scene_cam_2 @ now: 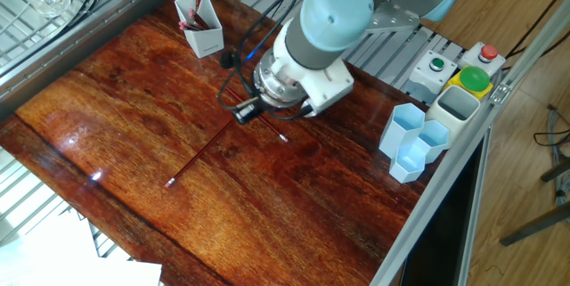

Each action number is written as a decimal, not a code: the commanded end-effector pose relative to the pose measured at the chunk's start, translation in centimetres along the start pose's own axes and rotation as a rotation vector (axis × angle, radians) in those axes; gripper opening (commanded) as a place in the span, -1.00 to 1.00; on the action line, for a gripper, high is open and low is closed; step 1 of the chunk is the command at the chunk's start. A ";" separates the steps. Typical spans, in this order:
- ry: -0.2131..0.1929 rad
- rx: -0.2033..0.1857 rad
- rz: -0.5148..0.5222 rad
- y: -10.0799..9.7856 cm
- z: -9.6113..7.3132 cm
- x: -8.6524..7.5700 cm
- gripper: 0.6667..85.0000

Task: Put the pen into the pen holder

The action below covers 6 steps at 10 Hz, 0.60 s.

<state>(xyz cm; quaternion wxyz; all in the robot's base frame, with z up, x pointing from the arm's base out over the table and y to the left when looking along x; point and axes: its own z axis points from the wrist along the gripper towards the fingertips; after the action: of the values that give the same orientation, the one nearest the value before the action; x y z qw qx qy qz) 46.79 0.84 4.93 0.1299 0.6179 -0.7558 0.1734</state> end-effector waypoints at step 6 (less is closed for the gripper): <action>0.171 -0.040 0.105 1.1 0.1 4.6 -0.01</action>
<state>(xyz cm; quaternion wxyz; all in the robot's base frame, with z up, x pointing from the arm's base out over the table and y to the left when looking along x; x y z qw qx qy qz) 45.35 -2.44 6.22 0.1847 0.5778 -0.7667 0.2102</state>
